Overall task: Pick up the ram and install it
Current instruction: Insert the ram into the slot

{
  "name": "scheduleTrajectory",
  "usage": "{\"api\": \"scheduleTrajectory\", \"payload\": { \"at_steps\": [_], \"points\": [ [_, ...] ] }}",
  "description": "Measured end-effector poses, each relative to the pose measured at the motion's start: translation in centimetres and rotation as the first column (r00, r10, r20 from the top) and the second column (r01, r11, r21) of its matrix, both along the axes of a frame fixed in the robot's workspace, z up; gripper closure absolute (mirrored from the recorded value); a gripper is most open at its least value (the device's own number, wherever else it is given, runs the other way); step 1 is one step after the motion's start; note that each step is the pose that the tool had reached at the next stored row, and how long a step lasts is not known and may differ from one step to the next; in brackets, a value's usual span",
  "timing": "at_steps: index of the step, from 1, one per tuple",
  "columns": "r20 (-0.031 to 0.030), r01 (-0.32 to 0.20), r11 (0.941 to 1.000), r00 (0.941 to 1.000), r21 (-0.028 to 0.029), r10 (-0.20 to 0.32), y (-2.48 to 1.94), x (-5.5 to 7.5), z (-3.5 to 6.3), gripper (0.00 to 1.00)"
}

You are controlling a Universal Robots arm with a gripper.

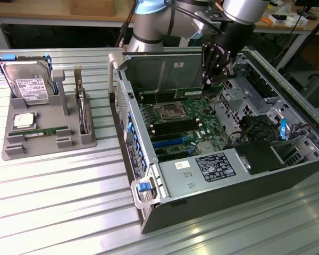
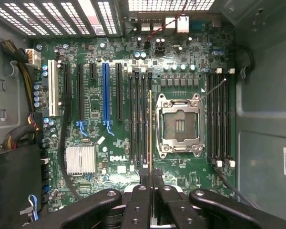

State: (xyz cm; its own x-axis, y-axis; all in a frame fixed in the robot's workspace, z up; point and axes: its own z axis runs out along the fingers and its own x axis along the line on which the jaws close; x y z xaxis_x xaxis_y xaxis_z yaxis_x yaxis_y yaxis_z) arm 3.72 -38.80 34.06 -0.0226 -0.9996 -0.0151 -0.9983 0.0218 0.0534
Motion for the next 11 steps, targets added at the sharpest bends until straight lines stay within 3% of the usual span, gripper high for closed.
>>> {"api": "scheduleTrajectory", "payload": {
  "at_steps": [11],
  "points": [
    [0.0000, 0.000, 1.0000, 1.0000, 0.0000, 0.000, 0.00, -0.03, -0.61, 0.88]
  ]
}}
